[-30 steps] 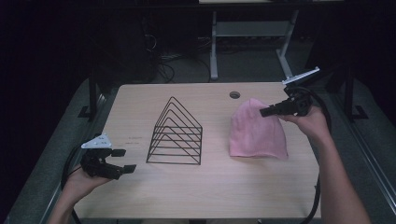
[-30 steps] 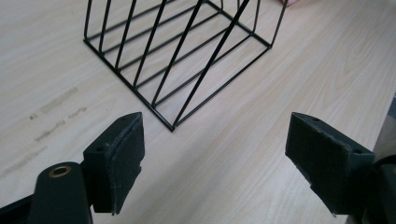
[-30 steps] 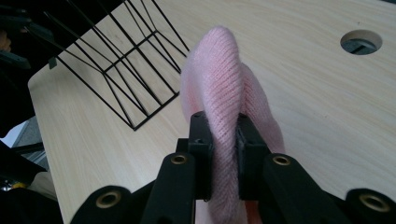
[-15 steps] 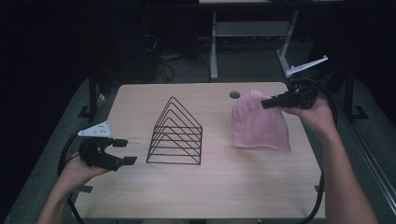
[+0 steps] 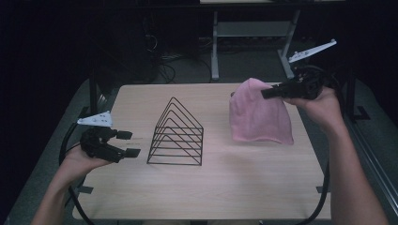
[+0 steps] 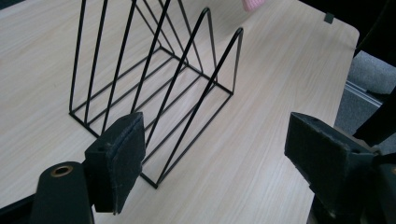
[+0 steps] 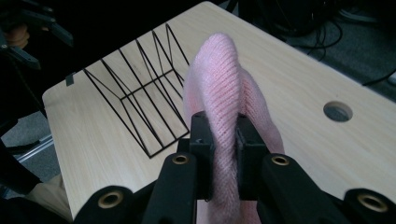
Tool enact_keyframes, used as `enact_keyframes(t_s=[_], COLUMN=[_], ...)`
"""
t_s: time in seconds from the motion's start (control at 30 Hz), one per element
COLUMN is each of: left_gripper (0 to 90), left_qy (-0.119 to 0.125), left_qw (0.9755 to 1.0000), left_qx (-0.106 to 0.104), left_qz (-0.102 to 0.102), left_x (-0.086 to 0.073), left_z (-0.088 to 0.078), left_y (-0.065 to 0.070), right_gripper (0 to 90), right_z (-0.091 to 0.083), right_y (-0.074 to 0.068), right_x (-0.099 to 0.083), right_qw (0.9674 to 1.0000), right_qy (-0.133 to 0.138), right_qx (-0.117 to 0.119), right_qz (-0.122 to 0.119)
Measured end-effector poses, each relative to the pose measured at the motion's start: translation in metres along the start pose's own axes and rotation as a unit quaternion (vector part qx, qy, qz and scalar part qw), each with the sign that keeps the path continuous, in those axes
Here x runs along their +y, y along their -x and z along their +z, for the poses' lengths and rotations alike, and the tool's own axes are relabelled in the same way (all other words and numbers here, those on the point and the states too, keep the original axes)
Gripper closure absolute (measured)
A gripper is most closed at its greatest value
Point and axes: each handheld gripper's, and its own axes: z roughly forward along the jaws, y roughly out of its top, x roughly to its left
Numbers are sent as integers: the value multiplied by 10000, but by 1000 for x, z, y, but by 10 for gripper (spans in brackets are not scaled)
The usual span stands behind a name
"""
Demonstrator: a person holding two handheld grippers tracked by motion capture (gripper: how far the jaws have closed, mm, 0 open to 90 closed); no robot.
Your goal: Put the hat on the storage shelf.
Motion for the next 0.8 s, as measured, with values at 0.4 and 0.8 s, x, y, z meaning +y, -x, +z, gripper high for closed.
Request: enact_keyframes(t_s=[0.4, 0.8], left_gripper=[208, 212], left_qy=[-110, -117], left_qw=[9999, 9997], left_qx=[-17, -90], left_qz=[105, 202], left_x=[15, 32], left_z=[3, 4], left_y=[3, 5], right_gripper=[802, 803], right_z=[-6, -6], right_y=[-21, -53], right_x=[32, 69], right_qw=[9995, 9974], right_qy=[96, 177], right_qx=[85, 202], right_qz=[-285, -669])
